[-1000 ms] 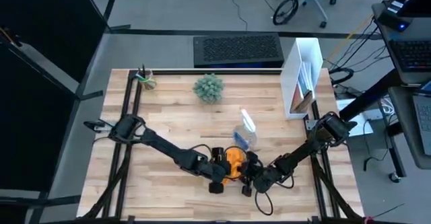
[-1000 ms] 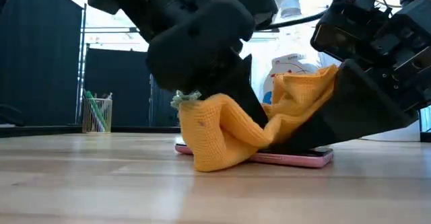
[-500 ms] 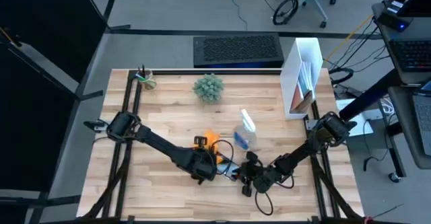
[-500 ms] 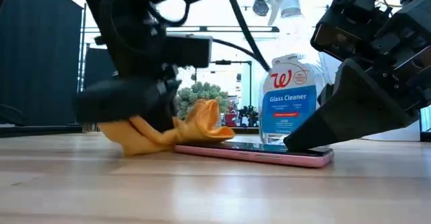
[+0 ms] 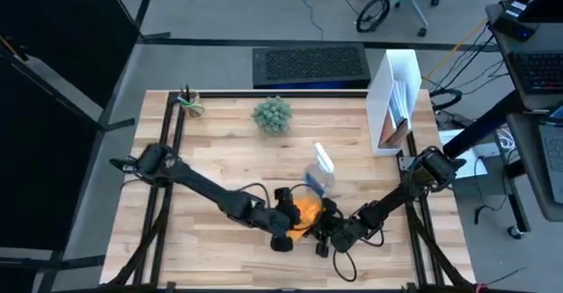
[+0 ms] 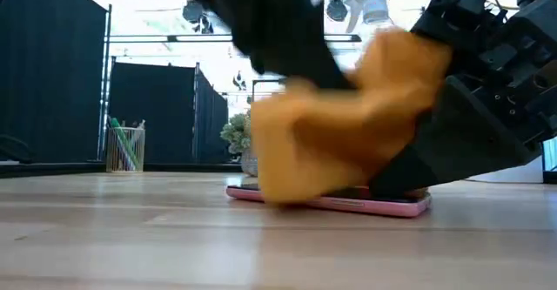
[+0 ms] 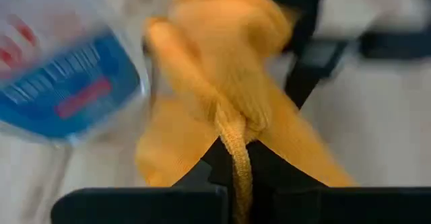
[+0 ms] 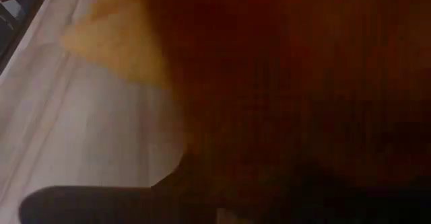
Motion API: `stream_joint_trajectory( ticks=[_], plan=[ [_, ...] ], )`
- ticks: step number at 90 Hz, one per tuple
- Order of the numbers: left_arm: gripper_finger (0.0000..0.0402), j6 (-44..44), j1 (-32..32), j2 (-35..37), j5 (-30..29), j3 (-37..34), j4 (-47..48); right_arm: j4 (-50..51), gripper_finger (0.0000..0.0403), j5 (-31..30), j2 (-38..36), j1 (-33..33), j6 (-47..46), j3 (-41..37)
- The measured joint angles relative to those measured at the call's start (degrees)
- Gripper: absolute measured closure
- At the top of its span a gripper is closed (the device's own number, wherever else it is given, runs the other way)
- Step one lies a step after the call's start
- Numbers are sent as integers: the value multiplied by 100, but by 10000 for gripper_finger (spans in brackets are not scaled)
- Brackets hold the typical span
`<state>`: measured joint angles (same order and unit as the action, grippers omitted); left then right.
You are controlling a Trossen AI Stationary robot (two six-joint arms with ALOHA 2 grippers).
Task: Apply microfiber cloth
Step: Wipe the pink cellphone with the orange microfiber cloth
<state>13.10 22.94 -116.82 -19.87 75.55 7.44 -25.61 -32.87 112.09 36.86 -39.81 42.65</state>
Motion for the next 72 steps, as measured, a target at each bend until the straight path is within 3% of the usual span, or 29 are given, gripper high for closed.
stream_joint_trajectory(
  ticks=[9, 50, 72],
  plan=[
    [401, -56, -2, -210, 24, 6, 197, -2, 337, 0, 0, 0, 0, 0],
    [401, -161, -107, -58, -1089, 21, 3273, 1, 337, 15, 0, 0, -8, 0],
    [401, -46, -208, 1008, -1321, 34, 3317, 263, 337, 561, -802, 38, 434, 65]
  ],
)
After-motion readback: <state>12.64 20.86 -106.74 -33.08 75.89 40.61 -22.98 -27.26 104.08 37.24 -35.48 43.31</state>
